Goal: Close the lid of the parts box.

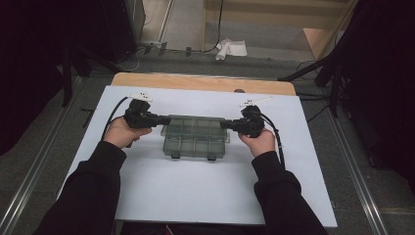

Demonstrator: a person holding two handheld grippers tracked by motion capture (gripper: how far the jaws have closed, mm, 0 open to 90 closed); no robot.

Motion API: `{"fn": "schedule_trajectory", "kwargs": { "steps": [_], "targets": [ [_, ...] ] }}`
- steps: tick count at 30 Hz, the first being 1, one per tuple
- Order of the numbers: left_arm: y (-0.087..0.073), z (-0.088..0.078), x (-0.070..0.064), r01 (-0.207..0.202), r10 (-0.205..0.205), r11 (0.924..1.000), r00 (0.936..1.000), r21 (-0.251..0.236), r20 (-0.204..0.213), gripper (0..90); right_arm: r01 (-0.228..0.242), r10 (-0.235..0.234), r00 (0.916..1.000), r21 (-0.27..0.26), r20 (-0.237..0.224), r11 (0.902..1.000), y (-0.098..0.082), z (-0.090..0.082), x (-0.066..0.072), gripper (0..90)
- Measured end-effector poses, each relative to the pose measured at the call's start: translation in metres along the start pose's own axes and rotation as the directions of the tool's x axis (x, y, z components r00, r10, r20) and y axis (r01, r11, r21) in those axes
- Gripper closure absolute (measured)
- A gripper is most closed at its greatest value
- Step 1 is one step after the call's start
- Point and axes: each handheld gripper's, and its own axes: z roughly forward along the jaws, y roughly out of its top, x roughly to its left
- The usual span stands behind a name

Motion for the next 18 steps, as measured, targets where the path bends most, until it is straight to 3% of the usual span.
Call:
{"fn": "schedule_trajectory", "kwargs": {
  "steps": [18],
  "targets": [
    [-0.0091,0.0068,-0.0003,-0.024,0.024,0.9997,0.9997,0.01,-0.01,86.3,0.02,-0.02,0.9998,0.03,0.004,0.9993,-0.0056,0.0096,0.0001,90.0]
  ]
}}
